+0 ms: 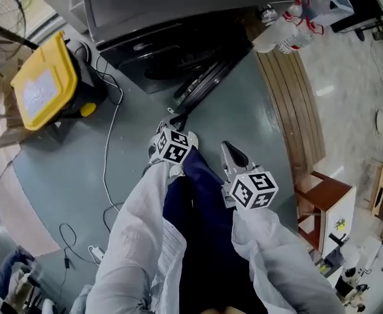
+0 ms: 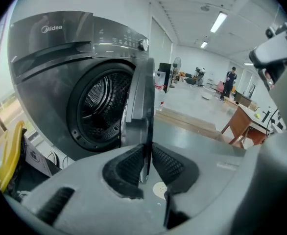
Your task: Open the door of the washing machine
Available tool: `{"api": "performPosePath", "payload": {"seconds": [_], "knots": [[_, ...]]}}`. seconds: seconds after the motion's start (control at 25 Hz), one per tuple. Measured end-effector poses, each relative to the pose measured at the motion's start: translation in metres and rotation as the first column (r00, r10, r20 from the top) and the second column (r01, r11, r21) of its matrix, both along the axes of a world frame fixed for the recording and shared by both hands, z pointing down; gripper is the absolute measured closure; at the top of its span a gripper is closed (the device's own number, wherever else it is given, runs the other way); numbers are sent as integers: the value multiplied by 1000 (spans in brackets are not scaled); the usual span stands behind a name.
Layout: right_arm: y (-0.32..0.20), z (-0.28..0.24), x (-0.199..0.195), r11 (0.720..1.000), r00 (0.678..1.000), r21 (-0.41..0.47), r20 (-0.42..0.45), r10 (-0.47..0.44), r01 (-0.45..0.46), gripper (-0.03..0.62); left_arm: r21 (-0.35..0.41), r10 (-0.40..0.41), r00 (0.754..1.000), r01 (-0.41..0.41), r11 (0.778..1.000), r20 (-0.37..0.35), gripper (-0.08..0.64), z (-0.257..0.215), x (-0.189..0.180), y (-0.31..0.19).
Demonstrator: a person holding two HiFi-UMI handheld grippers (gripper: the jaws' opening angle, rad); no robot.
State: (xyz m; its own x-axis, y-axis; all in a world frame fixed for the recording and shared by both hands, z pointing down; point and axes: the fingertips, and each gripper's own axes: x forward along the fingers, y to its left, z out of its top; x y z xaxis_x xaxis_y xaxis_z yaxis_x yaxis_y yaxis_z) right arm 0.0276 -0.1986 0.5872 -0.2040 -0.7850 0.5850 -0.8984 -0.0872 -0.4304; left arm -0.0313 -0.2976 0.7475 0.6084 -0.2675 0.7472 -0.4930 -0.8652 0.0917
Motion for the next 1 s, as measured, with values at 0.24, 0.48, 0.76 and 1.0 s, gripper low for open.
{"api": "performPosePath", "payload": {"seconds": [0.24,0.48,0.76,1.0], "knots": [[41,-10,18,997,997,-8,-19,76,-76,583,-57,-5,999,4,998,-33,502,0,19,31],[72,-7,43,991,991,-29,-14,133,-134,583,-89,2,999,-5,996,-32,501,-2,37,55],[91,5,76,995,996,-36,4,90,-90,584,-77,-14,1000,13,997,-19,500,-2,57,71],[97,10,113,999,1000,-40,25,10,-9,583,-68,-88,996,90,994,25,502,-2,67,83]]}}
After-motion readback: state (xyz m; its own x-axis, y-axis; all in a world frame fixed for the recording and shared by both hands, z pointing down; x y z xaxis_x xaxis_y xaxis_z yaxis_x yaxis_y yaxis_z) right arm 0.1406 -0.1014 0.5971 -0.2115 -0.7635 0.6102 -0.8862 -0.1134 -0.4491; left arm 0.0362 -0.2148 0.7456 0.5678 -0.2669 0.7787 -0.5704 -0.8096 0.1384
